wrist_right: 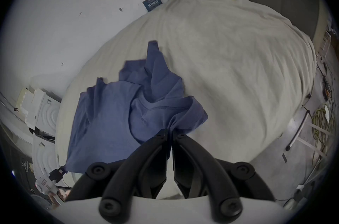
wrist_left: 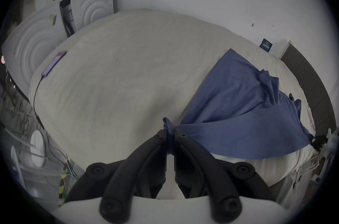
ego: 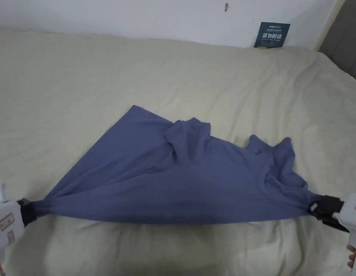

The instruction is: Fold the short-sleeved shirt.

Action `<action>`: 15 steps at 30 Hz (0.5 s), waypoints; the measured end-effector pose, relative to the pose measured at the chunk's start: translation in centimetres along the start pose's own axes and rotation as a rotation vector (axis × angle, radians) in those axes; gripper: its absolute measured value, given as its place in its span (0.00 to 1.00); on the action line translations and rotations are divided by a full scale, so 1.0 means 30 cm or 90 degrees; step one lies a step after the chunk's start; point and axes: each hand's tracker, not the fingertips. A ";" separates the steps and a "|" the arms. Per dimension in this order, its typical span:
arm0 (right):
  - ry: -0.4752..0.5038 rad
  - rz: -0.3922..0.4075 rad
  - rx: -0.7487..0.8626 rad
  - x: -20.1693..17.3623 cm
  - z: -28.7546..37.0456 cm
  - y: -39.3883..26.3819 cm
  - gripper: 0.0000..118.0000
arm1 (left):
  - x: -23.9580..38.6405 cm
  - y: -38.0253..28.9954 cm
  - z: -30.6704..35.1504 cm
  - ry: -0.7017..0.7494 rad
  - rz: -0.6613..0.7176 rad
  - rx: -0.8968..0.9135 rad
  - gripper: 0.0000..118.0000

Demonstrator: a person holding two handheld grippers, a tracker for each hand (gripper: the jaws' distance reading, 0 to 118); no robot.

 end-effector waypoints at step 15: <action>-0.009 0.036 0.072 0.031 0.184 -0.057 0.81 | -0.087 0.014 0.114 0.019 0.162 0.139 0.95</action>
